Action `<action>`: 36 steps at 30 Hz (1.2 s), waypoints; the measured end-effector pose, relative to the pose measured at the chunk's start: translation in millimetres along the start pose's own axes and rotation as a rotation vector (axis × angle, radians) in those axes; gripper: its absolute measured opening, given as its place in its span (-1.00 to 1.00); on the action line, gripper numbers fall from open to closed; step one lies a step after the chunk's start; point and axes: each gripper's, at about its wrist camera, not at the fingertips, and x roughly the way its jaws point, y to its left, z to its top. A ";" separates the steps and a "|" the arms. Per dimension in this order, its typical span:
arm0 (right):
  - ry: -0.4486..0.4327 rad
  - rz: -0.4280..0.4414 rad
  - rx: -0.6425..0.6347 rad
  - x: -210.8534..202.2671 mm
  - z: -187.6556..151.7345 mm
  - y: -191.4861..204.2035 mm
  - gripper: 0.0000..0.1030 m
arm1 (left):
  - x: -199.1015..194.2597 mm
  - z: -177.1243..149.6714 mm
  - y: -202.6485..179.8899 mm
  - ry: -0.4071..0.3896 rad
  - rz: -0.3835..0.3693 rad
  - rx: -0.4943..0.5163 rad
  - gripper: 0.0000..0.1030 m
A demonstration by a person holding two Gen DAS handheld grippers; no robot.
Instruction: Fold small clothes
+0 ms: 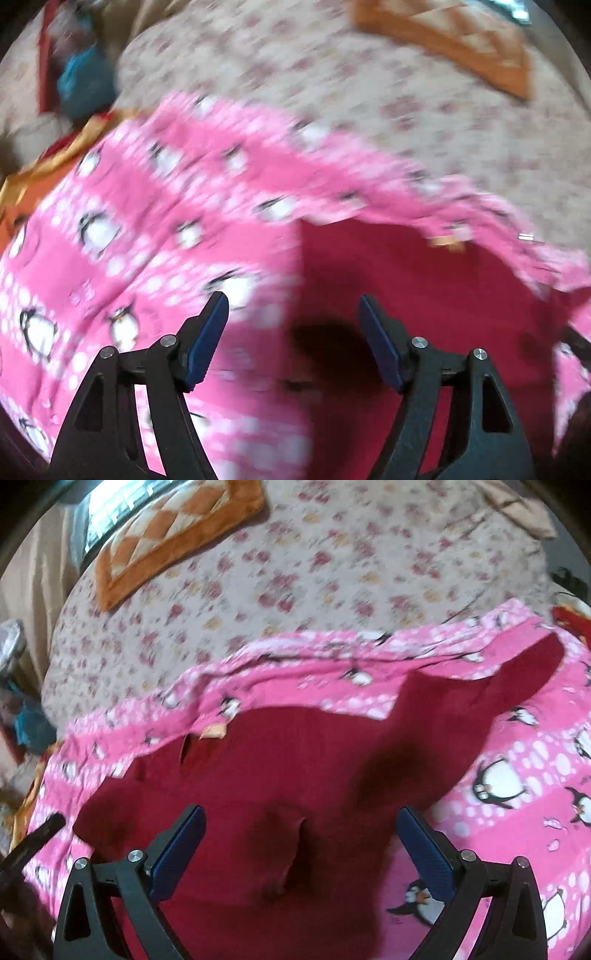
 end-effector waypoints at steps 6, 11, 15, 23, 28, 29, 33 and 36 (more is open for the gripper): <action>0.153 -0.050 -0.134 32.1 -7.7 17.6 0.24 | 32.7 -34.6 10.8 0.099 -0.044 -0.004 0.42; 0.168 -0.081 -0.312 44.4 -29.4 37.4 -0.60 | 29.8 -44.4 16.1 0.069 -0.067 -0.020 0.44; 0.099 -0.120 -0.381 32.4 -20.7 45.2 -0.90 | 32.5 -42.2 14.8 0.047 -0.079 -0.036 0.44; -0.119 -0.362 -0.441 9.0 19.1 37.0 -0.90 | 31.5 -37.5 14.9 0.034 -0.117 -0.067 0.44; 0.023 -0.268 -0.289 42.6 22.4 -3.0 -0.90 | 21.1 -34.4 10.9 0.027 -0.158 -0.055 0.44; 0.036 -0.257 -0.257 43.2 22.0 -9.3 -0.87 | 15.8 -32.7 10.4 0.017 -0.164 -0.056 0.44; -0.056 -0.250 -0.197 15.6 32.5 -18.6 0.15 | -6.4 -20.4 2.9 -0.036 -0.188 -0.046 0.44; -0.114 -0.229 -0.196 -2.6 33.6 -11.1 0.19 | -10.3 -13.1 -13.0 -0.044 -0.177 -0.002 0.44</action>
